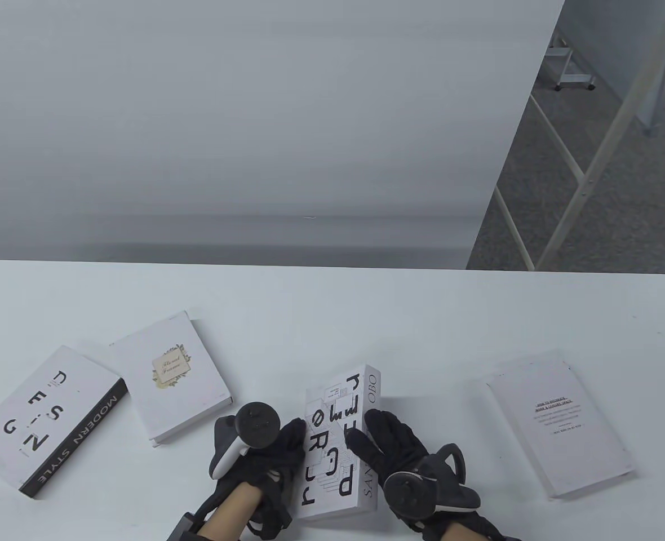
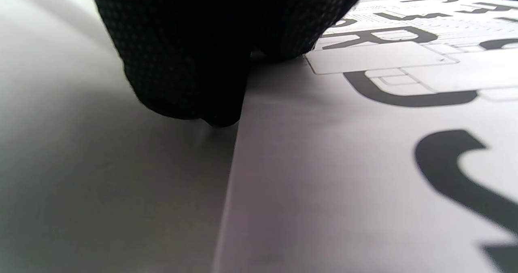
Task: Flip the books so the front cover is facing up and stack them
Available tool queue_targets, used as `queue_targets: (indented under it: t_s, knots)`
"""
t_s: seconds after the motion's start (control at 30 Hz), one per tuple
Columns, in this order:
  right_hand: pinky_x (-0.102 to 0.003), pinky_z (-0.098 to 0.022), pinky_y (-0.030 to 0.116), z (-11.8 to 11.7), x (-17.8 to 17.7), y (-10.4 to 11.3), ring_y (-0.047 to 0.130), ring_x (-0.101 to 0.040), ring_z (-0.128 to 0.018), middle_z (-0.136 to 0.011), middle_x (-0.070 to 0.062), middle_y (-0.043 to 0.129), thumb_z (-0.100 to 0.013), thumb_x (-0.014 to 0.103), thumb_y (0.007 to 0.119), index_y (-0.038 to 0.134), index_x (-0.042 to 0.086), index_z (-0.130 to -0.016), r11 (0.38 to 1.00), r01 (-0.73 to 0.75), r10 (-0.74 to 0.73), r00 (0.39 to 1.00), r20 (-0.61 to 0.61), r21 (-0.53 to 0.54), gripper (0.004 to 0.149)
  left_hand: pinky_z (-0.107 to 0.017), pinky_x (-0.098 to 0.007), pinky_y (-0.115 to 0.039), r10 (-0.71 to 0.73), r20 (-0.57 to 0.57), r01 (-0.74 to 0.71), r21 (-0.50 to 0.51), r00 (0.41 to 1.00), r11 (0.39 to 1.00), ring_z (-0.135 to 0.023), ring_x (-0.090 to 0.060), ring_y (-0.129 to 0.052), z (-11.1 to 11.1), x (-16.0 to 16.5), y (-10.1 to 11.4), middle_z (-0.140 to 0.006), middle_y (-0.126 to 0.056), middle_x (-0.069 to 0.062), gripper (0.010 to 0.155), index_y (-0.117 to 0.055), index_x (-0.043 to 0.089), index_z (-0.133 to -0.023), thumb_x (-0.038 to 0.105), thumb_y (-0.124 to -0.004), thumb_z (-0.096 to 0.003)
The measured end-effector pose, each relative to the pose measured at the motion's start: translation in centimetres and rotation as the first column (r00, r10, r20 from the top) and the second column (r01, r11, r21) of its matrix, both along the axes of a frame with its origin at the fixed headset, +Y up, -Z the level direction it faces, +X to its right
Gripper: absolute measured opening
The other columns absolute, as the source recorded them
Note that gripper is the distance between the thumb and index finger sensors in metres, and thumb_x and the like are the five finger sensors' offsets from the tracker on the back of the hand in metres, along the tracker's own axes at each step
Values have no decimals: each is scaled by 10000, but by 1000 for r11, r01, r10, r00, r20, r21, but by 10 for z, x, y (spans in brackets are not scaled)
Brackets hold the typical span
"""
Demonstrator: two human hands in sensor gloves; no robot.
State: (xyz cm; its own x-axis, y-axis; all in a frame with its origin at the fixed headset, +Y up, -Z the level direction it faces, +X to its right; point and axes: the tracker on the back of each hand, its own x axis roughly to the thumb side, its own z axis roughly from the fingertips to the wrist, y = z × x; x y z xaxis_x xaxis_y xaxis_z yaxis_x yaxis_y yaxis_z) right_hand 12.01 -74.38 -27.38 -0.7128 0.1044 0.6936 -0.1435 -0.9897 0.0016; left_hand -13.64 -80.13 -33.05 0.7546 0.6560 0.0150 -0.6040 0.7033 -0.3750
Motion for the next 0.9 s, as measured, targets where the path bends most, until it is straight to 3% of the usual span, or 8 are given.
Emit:
queue_targets:
  t_s: [0.17,0.5,0.57,0.7,0.8,0.9]
  knots:
    - [-637,-675,504,-1,5,-2,435,-585,-961,-1080,-331,223,-503,249,782,289,351,-1046,999,40,-40,999,21,9,741,-351,-256,-965,-20,18,20,11,1000,1000,-597,-228,-1060,0,2,1,-891,-809,-206,594,-613,62,-1004,245,-766,-460]
    - [-626,-670,551,-10,21,-3,509,-562,-956,-1084,-310,284,-452,204,833,365,370,-996,991,131,-130,989,68,-7,736,-363,-303,-953,-173,70,169,68,982,983,-601,-249,-1059,1,12,12,-879,-838,-196,607,-648,68,-998,324,-771,-462]
    - [-619,-665,568,-15,28,-2,541,-557,-948,-1081,-312,315,-454,191,827,376,368,-989,986,168,-166,981,99,-9,722,-379,-341,-947,-239,96,226,125,966,966,-627,-321,-1045,-1,14,22,-887,-837,-195,621,-656,69,-999,360,-768,-462]
    - [-588,-654,615,-23,43,-1,602,-505,-940,-1066,-312,381,-459,231,811,370,326,-995,962,271,-262,948,181,-25,701,-376,-340,-950,-350,66,314,311,935,897,-622,-309,-1056,-2,6,60,-886,-846,-172,635,-657,82,-1001,403,-766,-463]
    - [-588,-634,634,-31,54,-2,637,-506,-915,-1053,-314,417,-463,240,784,357,279,-1009,887,449,-410,873,265,-106,695,-465,-437,-889,-433,-47,410,424,900,807,-724,-393,-976,3,-3,90,-928,-819,-178,685,-654,86,-1015,457,-789,-456]
    - [-584,-611,667,-37,65,-7,683,-510,-886,-1040,-320,458,-457,242,786,383,248,-1010,801,579,-506,790,346,-152,684,-517,-480,-848,-517,-75,491,450,853,746,-790,-435,-918,7,-13,112,-972,-776,-181,749,-614,91,-1042,522,-776,-451]
